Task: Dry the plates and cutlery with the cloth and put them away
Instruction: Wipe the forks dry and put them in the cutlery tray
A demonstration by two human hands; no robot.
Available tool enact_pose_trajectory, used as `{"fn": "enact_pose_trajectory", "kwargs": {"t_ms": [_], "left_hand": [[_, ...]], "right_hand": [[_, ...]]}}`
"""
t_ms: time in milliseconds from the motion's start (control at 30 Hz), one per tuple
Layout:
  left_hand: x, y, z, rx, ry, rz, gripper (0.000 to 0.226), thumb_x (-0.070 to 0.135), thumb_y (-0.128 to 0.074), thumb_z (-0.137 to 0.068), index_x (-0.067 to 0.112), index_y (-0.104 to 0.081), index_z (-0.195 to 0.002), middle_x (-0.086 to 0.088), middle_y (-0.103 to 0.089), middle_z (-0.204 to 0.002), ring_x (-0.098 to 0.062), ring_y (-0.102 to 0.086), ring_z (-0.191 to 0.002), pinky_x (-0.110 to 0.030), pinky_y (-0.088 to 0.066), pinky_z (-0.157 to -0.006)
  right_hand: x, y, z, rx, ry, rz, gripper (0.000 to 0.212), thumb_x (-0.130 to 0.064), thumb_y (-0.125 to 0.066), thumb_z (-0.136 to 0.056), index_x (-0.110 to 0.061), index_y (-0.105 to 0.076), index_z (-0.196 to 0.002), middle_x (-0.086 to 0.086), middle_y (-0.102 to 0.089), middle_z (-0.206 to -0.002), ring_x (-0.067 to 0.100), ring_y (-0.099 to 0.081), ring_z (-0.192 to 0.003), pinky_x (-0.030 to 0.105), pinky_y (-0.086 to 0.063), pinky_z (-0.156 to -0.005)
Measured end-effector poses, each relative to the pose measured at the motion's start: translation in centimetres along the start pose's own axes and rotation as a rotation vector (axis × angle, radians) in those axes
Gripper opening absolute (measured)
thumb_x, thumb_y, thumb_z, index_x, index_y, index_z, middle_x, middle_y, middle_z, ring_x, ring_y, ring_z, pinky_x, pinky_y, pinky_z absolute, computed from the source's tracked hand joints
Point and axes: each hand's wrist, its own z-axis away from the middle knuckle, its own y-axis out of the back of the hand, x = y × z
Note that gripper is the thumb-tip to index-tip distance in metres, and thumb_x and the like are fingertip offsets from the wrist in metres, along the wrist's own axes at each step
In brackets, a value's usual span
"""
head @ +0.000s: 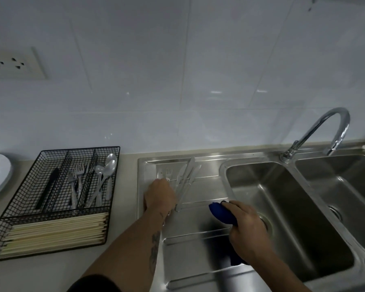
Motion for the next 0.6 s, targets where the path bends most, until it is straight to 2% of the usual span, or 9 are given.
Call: {"fn": "enact_pose_trajectory", "kwargs": {"t_ms": [200,233,300,433,533,600], "left_hand": [[1.5,-0.3,0.0,0.03,0.061,-0.105,0.021,0.014,-0.058,-0.089,0.009,-0.065,-0.108,-0.008,-0.067,-0.097,-0.023,-0.069,-0.084,-0.036,-0.06,-0.073],[1.7,-0.2,-0.1,0.031,0.07,-0.102,0.02,0.014,-0.057,-0.09,0.008,-0.064,-0.107,-0.009,-0.067,-0.097,-0.024,-0.069,-0.084,-0.037,-0.06,-0.074],[2.3,0.1,0.1,0.048,0.09,-0.069,0.015,0.014,-0.055,-0.09,0.009,-0.064,-0.101,-0.009,-0.068,-0.094,-0.024,-0.068,-0.082,-0.037,-0.06,-0.075],[3.2,1.0,0.7,0.074,0.186,0.049,0.01,0.016,-0.06,-0.086,0.008,-0.067,-0.083,-0.004,-0.067,-0.075,-0.018,-0.066,-0.067,-0.033,-0.061,-0.065],[3.8,2.0,1.4,0.096,0.222,0.174,0.015,0.013,-0.061,-0.085,0.01,-0.066,-0.071,0.001,-0.061,-0.063,-0.01,-0.057,-0.055,-0.021,-0.048,-0.05],[3.9,2.7,2.3,0.107,0.224,0.257,0.018,0.009,-0.06,-0.082,0.008,-0.066,-0.064,0.001,-0.054,-0.055,-0.007,-0.047,-0.046,-0.019,-0.038,-0.043]], "right_hand": [[2.2,0.8,-1.4,-0.101,0.035,-0.028,0.068,0.011,-0.059,-0.065,-0.021,-0.062,-0.126,-0.003,-0.06,-0.125,0.022,-0.053,-0.114,0.034,-0.047,-0.091],[2.5,0.8,-1.7,-0.117,0.051,-0.032,0.069,0.01,-0.058,-0.066,-0.022,-0.061,-0.127,-0.005,-0.059,-0.126,0.021,-0.052,-0.115,0.031,-0.045,-0.093],[2.9,1.0,-2.1,-0.148,0.079,-0.04,0.069,0.011,-0.058,-0.066,-0.021,-0.061,-0.128,-0.005,-0.059,-0.125,0.02,-0.052,-0.114,0.022,-0.038,-0.093],[3.5,1.3,-3.0,-0.19,0.108,-0.068,0.069,0.007,-0.058,-0.068,-0.023,-0.058,-0.13,-0.007,-0.056,-0.127,0.016,-0.049,-0.113,0.02,-0.038,-0.096],[3.5,1.7,-3.5,-0.189,0.131,-0.092,0.069,0.006,-0.057,-0.068,-0.025,-0.058,-0.131,-0.009,-0.054,-0.128,0.011,-0.047,-0.113,0.01,-0.03,-0.094],[3.2,1.8,-3.9,-0.159,0.139,-0.125,0.067,0.006,-0.057,-0.066,-0.023,-0.061,-0.126,-0.008,-0.057,-0.123,0.011,-0.05,-0.109,0.005,-0.027,-0.089]]}}
